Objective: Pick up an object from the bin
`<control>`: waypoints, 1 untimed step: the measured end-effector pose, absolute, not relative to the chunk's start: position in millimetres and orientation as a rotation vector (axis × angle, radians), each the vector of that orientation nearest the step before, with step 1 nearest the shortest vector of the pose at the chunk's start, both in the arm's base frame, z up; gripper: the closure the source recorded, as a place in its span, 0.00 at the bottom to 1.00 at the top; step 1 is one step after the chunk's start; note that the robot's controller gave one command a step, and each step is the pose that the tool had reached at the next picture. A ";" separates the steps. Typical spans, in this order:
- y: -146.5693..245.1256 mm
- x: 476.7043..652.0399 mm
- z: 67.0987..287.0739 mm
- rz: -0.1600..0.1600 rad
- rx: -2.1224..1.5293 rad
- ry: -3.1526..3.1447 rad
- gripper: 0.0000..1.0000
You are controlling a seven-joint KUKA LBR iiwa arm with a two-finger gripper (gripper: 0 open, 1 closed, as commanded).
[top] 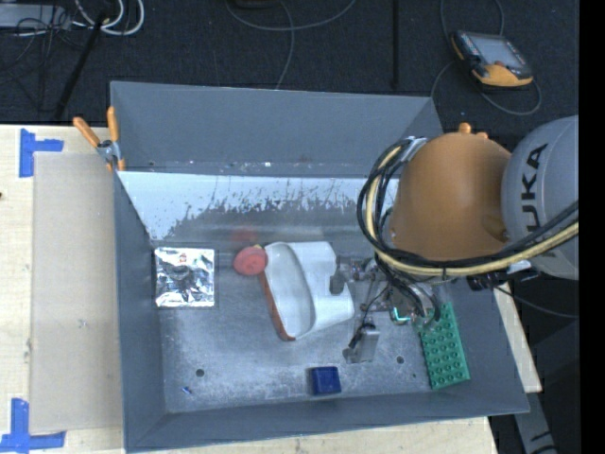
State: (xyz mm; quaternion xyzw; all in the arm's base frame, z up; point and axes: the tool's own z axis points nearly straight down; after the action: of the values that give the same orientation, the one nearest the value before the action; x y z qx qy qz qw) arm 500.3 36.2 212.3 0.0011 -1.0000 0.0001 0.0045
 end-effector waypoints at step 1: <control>26.6 482.2 87.0 -0.002 0.567 -3.086 0.00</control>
Offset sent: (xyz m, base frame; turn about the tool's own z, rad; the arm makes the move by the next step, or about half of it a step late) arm -0.0172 -0.0103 -0.1228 -0.3607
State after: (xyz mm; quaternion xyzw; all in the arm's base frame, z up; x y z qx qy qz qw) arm 482.2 26.6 87.0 0.1807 -0.9835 -0.0005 0.0018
